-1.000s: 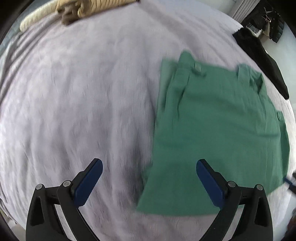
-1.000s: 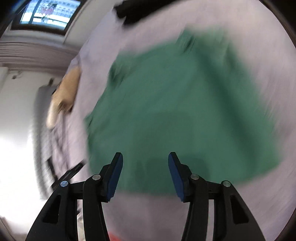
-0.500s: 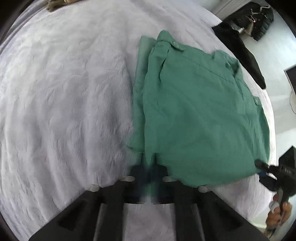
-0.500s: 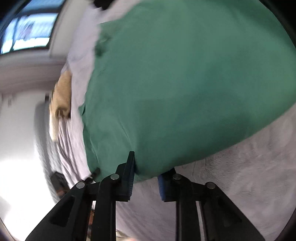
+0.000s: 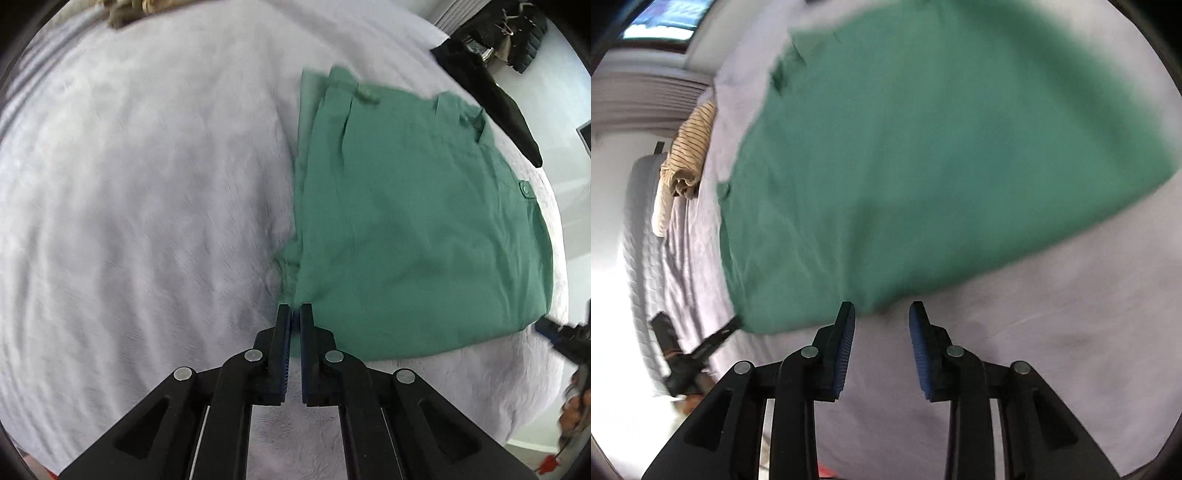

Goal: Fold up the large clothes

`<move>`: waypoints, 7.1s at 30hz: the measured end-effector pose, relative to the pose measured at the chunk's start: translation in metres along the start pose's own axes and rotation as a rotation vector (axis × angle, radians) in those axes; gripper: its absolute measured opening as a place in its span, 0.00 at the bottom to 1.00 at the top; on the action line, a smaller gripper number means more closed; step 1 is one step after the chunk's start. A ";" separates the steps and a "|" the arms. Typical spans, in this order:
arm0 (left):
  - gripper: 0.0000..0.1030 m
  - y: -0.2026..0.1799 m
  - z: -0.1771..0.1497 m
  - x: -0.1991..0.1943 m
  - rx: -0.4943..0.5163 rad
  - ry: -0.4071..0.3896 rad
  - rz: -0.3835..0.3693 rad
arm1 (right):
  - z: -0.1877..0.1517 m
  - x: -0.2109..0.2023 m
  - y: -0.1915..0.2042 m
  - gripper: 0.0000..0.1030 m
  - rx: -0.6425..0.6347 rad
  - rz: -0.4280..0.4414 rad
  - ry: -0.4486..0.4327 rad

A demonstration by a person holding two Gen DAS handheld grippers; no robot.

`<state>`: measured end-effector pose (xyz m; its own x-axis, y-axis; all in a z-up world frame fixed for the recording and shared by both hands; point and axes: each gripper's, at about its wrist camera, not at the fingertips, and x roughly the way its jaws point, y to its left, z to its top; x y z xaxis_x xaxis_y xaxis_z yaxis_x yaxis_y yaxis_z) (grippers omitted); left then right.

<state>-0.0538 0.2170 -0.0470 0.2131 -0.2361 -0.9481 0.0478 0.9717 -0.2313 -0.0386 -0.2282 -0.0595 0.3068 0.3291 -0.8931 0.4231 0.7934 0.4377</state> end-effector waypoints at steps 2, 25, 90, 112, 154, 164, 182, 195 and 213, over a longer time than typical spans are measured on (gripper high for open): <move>0.04 0.001 0.011 -0.009 0.000 -0.029 0.005 | 0.017 -0.020 -0.006 0.33 -0.013 -0.054 -0.069; 0.04 0.026 0.016 0.013 -0.053 0.020 0.210 | 0.058 -0.004 -0.065 0.00 -0.050 -0.402 -0.042; 1.00 -0.054 -0.101 -0.076 0.034 0.049 0.252 | -0.085 -0.058 0.066 0.87 -0.234 -0.228 -0.063; 1.00 -0.060 -0.106 -0.097 0.046 0.037 0.198 | -0.092 -0.040 0.068 0.87 -0.142 -0.218 0.109; 1.00 0.017 -0.071 -0.048 -0.079 0.101 0.047 | -0.080 0.139 0.117 0.87 0.239 0.407 0.245; 1.00 0.034 -0.047 -0.024 -0.181 0.122 -0.206 | -0.062 0.169 0.116 0.06 0.391 0.495 0.215; 0.22 -0.023 0.060 0.037 -0.144 0.135 -0.397 | -0.049 0.111 0.131 0.10 0.114 0.461 0.337; 0.17 -0.132 0.081 -0.066 0.174 -0.057 -0.315 | 0.010 0.121 0.060 0.03 0.002 0.152 0.131; 0.17 -0.454 0.015 0.016 0.739 -0.030 -0.177 | -0.005 0.013 -0.121 0.07 0.397 0.391 -0.107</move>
<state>-0.0577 -0.2282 0.0465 0.1676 -0.3988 -0.9016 0.7228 0.6716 -0.1627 -0.0900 -0.3169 -0.1247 0.5807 0.4898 -0.6503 0.5424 0.3629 0.7577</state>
